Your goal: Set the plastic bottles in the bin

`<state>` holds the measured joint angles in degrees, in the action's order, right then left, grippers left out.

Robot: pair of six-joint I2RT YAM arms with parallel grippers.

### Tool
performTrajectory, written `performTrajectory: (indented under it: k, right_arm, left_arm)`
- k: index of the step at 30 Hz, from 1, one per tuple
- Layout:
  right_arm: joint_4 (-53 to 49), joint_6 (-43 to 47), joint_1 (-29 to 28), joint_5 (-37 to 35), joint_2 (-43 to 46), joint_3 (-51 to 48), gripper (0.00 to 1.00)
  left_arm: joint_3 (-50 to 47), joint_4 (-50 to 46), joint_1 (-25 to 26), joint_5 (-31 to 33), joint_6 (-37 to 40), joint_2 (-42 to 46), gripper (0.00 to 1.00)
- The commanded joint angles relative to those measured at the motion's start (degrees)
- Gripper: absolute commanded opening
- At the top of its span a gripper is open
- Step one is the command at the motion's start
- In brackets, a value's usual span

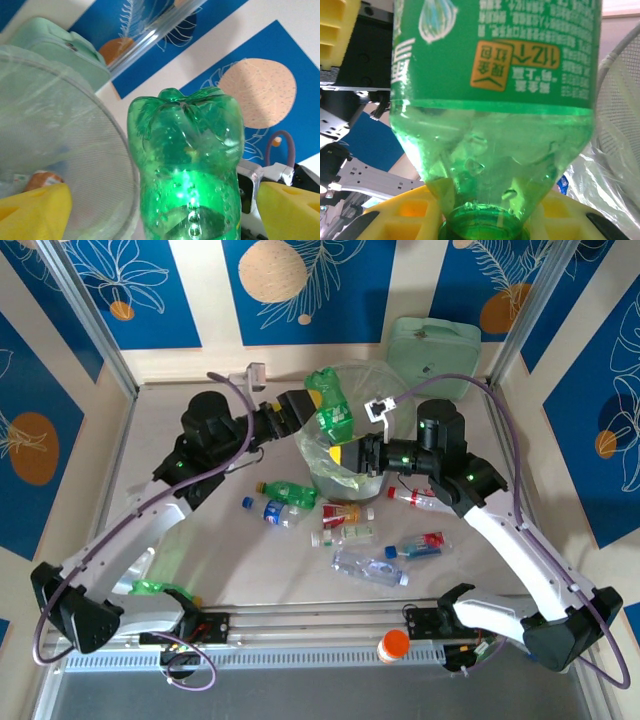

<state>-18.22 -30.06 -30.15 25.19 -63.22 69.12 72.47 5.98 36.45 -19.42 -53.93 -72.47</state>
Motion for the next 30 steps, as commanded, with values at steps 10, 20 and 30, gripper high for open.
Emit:
performTrajectory:
  k: [10, 20, 30]
  right_arm:
    - [8.5, -4.4, 2.3, 5.9, -0.5, -0.4, 0.0]
    - [6.2, -3.2, 2.9, 4.9, -0.1, -0.4, 0.0]
    - [-11.3, 4.0, 3.8, -13.3, 6.1, 4.9, 0.64]
  left_arm:
    - [2.6, 16.4, 2.3, -8.1, -5.5, -7.0, 0.82]
    - [6.1, 16.1, 2.3, -9.7, -4.7, -10.3, 0.62]
    - [19.9, -11.1, 2.1, -1.3, 5.6, -15.5, 0.45]
